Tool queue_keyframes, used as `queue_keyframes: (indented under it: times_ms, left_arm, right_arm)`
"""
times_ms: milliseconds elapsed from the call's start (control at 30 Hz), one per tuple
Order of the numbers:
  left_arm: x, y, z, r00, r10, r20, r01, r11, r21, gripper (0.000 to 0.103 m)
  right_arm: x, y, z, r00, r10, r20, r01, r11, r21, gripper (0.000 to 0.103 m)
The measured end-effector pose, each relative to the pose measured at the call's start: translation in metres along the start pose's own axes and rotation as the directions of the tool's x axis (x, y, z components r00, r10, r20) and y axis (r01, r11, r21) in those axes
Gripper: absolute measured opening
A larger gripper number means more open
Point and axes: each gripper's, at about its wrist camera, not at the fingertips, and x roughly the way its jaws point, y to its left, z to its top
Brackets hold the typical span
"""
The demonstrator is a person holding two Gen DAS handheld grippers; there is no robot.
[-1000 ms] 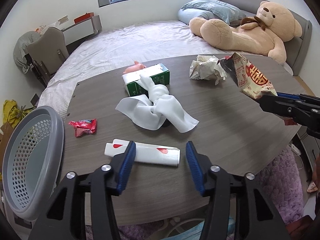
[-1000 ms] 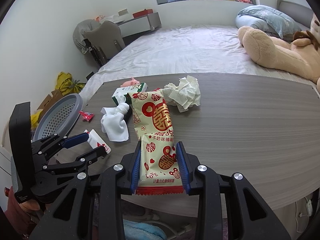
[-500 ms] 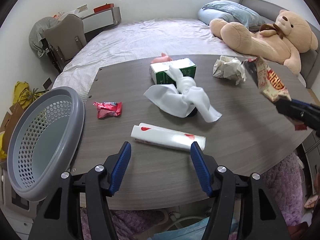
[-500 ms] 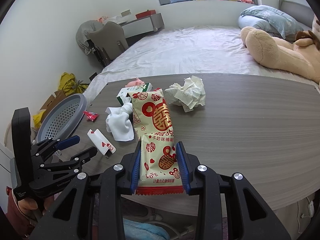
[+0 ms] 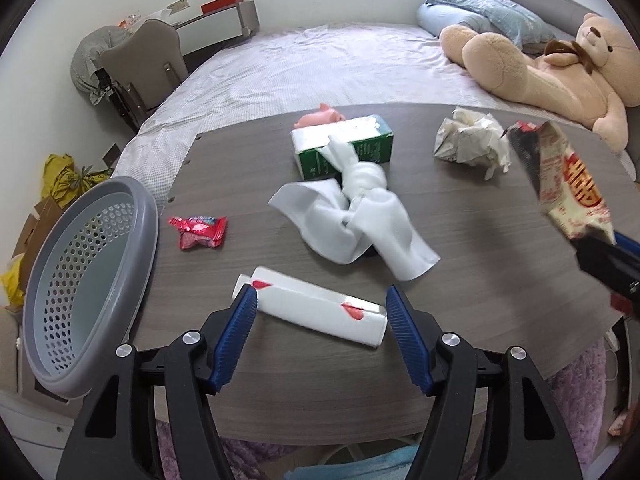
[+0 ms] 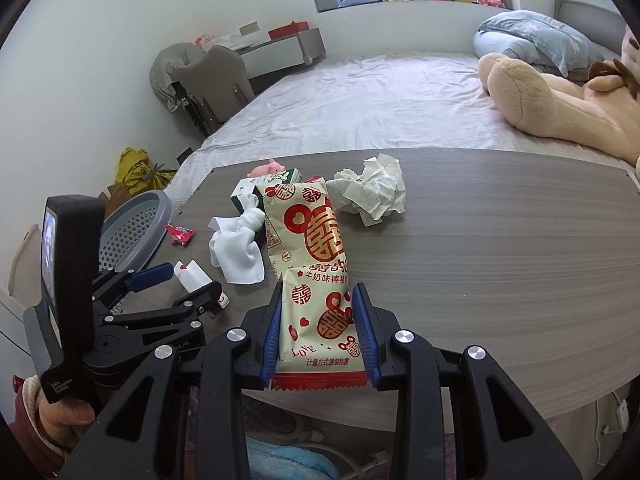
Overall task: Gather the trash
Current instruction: 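Close the left gripper on the white heart-printed tube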
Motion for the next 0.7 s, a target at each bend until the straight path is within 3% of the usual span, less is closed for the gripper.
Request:
queue_keyframes:
  times_ms: [400, 700]
  left_arm:
    - [-0.010, 0.050, -0.025, 0.997, 0.060, -0.042, -0.063, 0.994, -0.085, 0.065]
    - [-0.011, 0.060, -0.022, 1.000, -0.007, -0.024, 0.002, 0.984, -0.179, 0.065]
  right_arm:
    - [0.001, 0.006, -0.001, 1.000, 0.007, -0.001, -0.007, 1.000, -0.010, 0.033]
    - [0.005, 0.012, -0.002, 1.000, 0.018, -0.010, -0.018, 1.000, -0.023, 0.033]
